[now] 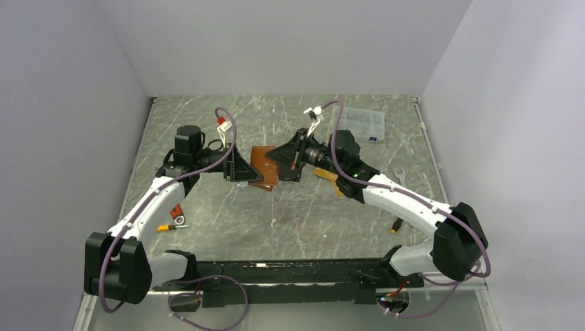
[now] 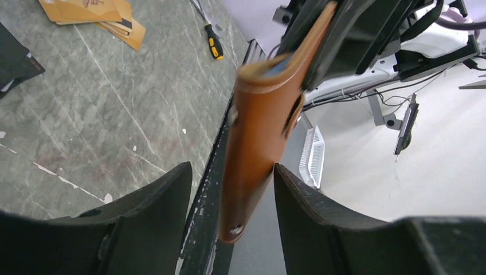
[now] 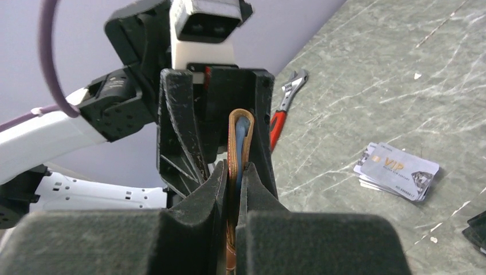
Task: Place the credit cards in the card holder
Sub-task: Open the card holder.
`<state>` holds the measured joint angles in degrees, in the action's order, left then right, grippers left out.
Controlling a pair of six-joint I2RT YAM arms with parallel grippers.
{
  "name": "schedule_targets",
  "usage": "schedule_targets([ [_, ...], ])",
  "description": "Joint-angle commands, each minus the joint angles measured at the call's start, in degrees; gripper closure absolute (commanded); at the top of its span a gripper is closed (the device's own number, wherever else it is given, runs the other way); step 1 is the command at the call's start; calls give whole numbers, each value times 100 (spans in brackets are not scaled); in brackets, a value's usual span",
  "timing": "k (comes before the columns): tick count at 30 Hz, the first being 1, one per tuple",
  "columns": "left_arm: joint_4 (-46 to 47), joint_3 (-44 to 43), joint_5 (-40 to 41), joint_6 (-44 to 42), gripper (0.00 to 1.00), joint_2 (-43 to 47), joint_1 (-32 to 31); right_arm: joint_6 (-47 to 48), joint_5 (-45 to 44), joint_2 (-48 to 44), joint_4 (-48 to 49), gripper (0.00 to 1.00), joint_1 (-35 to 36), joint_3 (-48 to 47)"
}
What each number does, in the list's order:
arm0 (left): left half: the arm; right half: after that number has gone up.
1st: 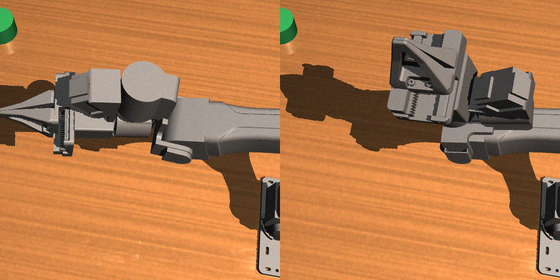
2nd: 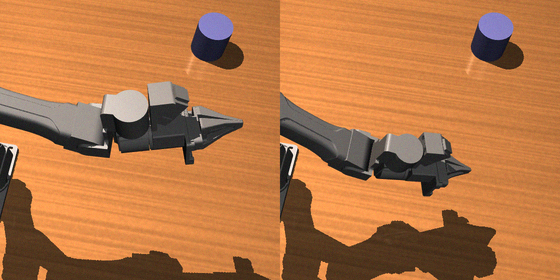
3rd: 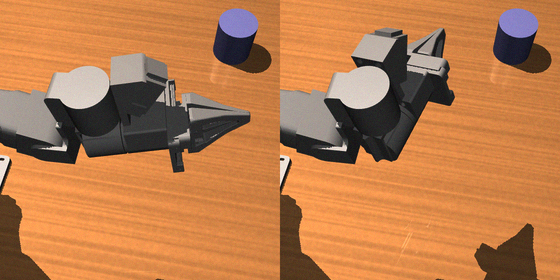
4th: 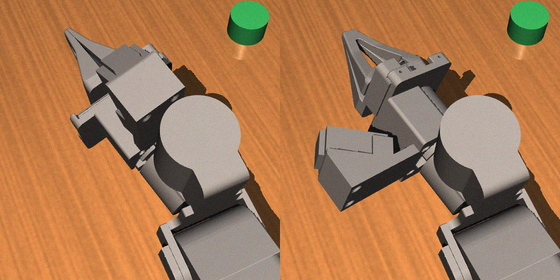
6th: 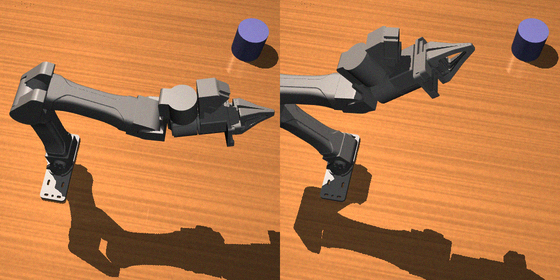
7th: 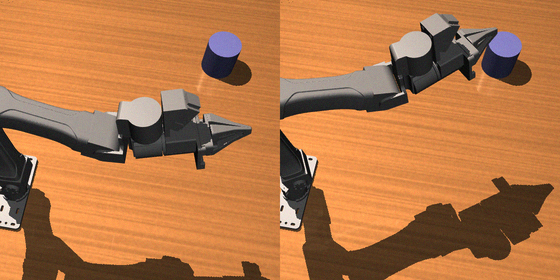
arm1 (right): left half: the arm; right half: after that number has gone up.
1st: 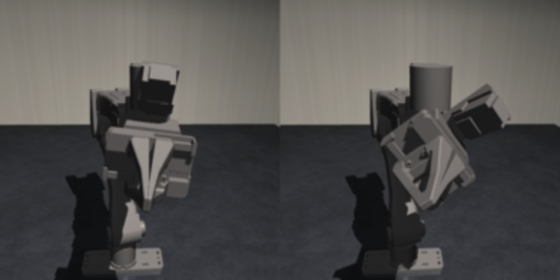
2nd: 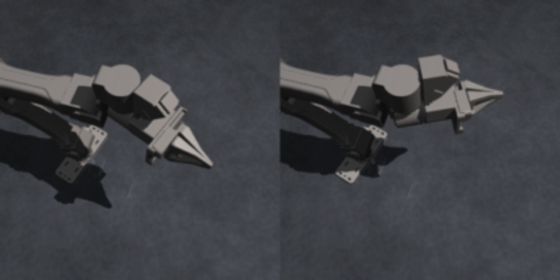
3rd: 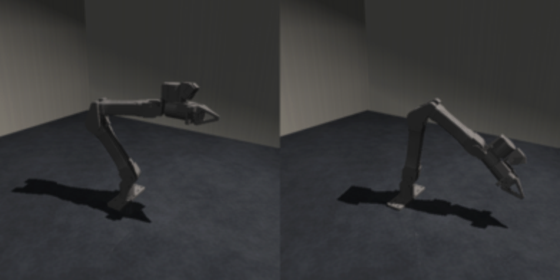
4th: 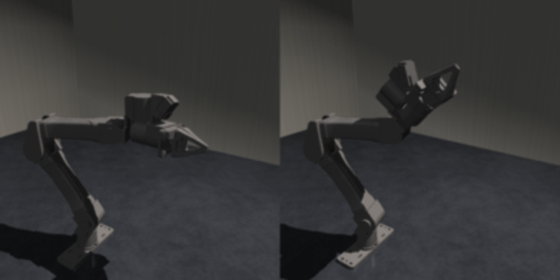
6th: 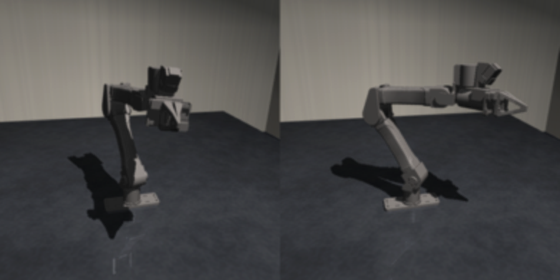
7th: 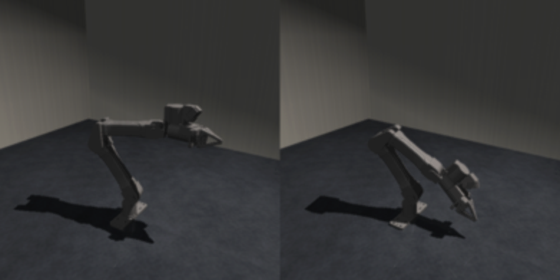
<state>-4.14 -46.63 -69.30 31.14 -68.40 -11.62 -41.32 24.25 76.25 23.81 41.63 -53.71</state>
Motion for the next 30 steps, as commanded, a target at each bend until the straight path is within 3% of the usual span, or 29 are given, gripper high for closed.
schedule_targets([
  [1,199,-386,46,-17,43,32,-25,91,-517,-40,429,100,171,87],
  [7,-210,-400,16,-300,56,114,-22,326,-1709,-367,215,100,280,334],
  [14,-535,-354,57,-478,45,213,-25,585,-2316,-419,380,100,479,355],
  [18,-446,-295,117,-424,47,191,-25,625,-2335,-313,432,100,612,294],
  [22,-471,-419,152,-477,60,137,-25,663,-2415,-285,438,100,734,312],
  [27,-721,-553,195,-684,83,105,-25,748,-2722,-416,316,99,764,422],
  [30,-814,-597,60,-717,91,37,-25,870,-2768,-451,-178,70,713,257],
])
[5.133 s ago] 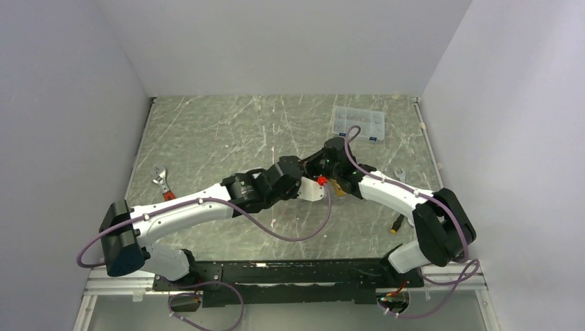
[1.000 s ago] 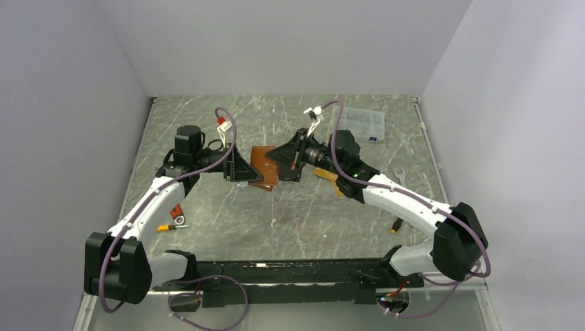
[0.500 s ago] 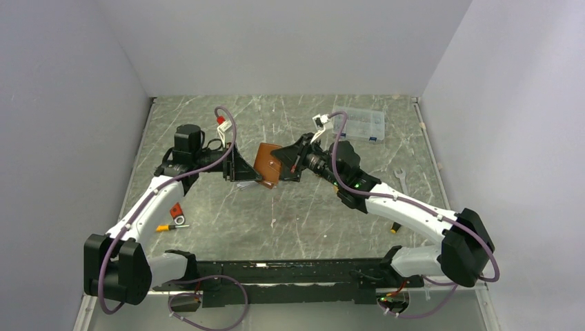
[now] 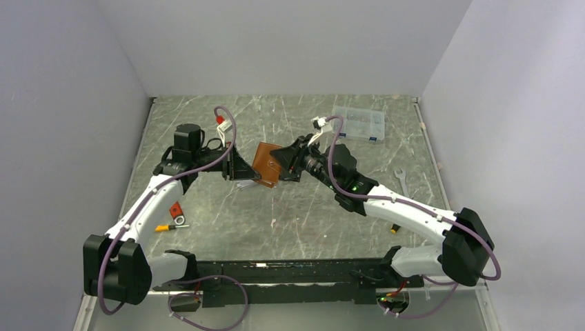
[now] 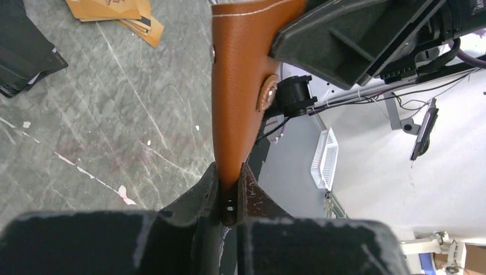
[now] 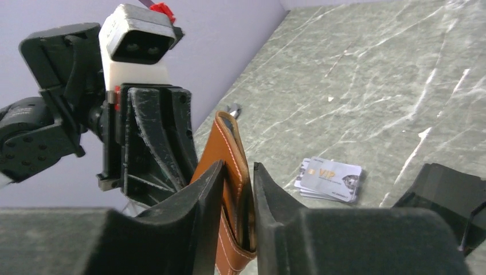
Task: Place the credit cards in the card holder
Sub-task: Open the card holder.
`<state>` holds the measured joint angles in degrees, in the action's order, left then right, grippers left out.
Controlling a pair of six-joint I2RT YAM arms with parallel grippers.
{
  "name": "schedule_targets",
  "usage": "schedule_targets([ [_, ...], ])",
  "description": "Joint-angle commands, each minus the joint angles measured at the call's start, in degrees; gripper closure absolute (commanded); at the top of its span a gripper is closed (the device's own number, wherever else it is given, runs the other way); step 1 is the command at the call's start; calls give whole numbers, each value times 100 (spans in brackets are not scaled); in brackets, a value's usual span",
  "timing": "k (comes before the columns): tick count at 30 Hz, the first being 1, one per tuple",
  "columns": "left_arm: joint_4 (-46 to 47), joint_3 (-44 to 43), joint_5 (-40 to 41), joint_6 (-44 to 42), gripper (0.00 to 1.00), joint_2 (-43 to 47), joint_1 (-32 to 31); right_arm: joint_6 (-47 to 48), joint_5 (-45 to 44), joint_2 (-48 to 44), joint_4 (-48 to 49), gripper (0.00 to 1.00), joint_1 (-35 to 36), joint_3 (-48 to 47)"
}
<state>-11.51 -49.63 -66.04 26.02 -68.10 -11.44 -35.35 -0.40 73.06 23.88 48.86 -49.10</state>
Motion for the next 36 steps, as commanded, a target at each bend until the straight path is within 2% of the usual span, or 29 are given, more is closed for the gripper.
schedule_targets([
  [1,-110,-322,-302,-225,92,-14,-38,324,-295,-147,-438,59,-66,-308],
  [6,-51,-269,-168,-50,91,-18,102,722,-214,-425,-1644,32,-494,-766],
  [11,-496,-379,683,-19,91,-207,195,1367,-783,-541,-2650,21,-323,-1126],
  [17,-1116,-725,1246,-62,97,-689,207,2263,-1912,-136,-3077,19,625,-1495],
  [21,-1016,-717,1120,71,98,-766,230,2666,-2428,208,-3091,22,1099,-1687],
  [36,-771,-720,539,397,100,-744,230,3251,-2596,1217,-2669,39,1345,-2100],
])
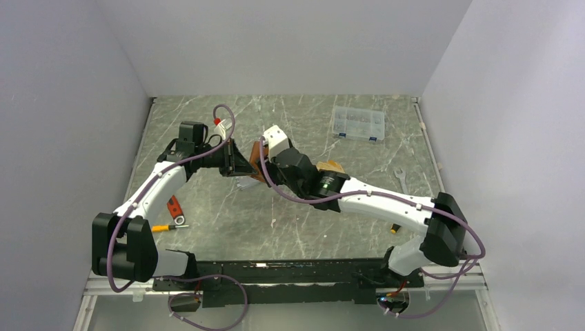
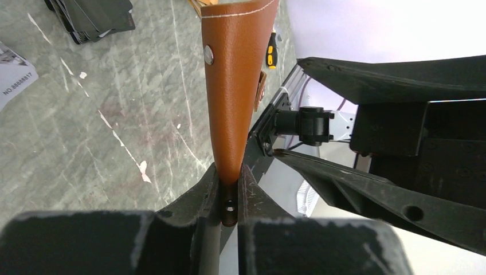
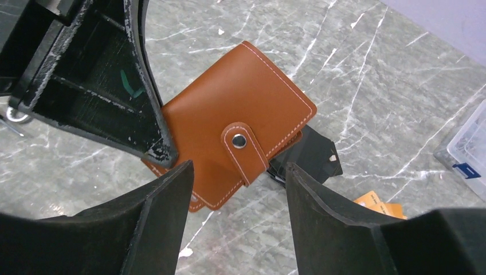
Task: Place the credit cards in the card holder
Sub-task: Open the card holder.
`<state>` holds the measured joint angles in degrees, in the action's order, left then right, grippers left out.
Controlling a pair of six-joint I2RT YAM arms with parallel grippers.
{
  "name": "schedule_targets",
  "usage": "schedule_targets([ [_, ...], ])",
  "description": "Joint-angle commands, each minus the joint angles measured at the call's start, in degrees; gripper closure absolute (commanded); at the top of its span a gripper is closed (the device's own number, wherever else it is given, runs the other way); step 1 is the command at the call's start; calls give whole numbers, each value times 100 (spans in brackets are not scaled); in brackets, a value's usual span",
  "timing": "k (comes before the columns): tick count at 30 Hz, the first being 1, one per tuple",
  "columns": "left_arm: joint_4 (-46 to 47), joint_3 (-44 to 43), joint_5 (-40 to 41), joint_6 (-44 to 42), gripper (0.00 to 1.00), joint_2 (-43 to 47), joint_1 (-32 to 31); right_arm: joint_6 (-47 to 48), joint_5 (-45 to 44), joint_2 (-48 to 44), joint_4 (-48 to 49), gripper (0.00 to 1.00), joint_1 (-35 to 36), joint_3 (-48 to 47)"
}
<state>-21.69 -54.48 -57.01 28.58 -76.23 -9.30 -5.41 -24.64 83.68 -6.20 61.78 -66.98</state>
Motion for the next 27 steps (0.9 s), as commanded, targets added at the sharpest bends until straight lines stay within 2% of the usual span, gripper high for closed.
schedule_targets([
  [1,256,-243,-381,152,100,66,16,298,-165,194,382,39,69,-315],
  [4,285,-259,-484,187,100,47,16,364,-254,344,377,41,96,-360],
  [7,362,-251,-588,273,100,57,16,393,-374,458,368,48,117,-395],
  [12,616,-131,-768,484,100,127,16,483,-752,591,444,67,183,-365],
  [18,835,-42,-971,684,100,136,16,889,-1495,825,883,81,395,-262],
  [27,1209,171,-1156,972,100,225,16,1301,-2283,1019,1663,92,527,-170],
])
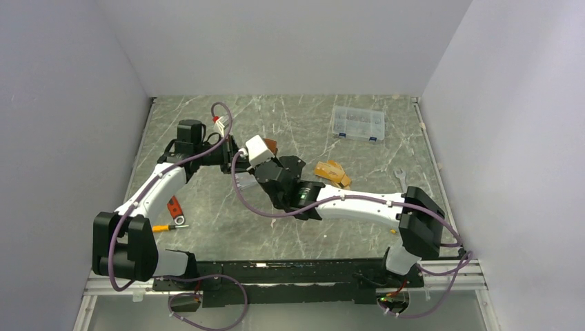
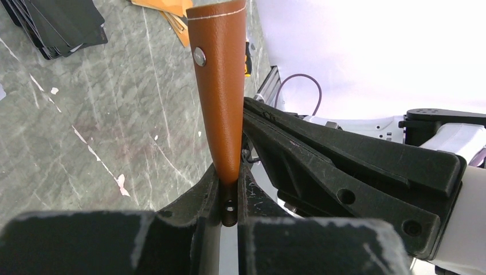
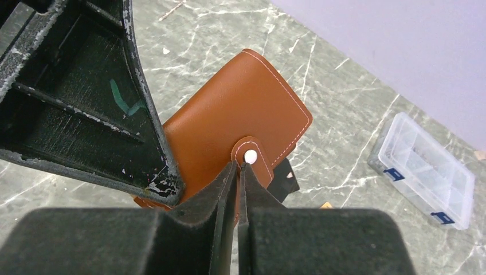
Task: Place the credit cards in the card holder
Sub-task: Open the card holder.
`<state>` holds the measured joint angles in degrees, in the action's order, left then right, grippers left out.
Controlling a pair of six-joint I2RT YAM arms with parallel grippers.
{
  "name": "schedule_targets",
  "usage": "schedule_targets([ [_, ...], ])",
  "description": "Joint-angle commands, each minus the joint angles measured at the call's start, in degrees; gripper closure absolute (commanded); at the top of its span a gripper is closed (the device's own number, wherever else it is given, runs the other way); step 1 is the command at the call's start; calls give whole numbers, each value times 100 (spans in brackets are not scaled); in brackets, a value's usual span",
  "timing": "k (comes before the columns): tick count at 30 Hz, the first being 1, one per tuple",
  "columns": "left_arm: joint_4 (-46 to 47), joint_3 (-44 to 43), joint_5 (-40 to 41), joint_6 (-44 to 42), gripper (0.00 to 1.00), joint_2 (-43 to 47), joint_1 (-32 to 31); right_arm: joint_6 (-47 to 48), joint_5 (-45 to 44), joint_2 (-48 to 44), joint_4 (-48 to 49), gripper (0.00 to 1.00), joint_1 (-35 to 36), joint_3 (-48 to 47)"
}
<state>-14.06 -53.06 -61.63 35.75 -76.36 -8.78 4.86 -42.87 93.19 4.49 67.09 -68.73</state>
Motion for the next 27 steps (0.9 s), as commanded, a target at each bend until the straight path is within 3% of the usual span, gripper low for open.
schedule_targets([
  [1,480,40,-720,291,100,238,-37,312,-474,71,675,94,-1,27],
  [4,530,62,-766,363,100,236,-36,491,-658,103,1085,100,41,137],
  [11,616,122,-799,431,100,263,-35,928,-1265,-103,2738,100,113,801],
  [15,636,120,-891,504,100,258,-37,1064,-1428,-68,3222,100,97,871],
  [20,222,-30,-893,210,100,188,-37,636,-1276,-183,2961,100,-16,761],
  [27,444,219,-760,369,100,439,-32,-383,-1240,-650,2330,100,-297,1035],
])
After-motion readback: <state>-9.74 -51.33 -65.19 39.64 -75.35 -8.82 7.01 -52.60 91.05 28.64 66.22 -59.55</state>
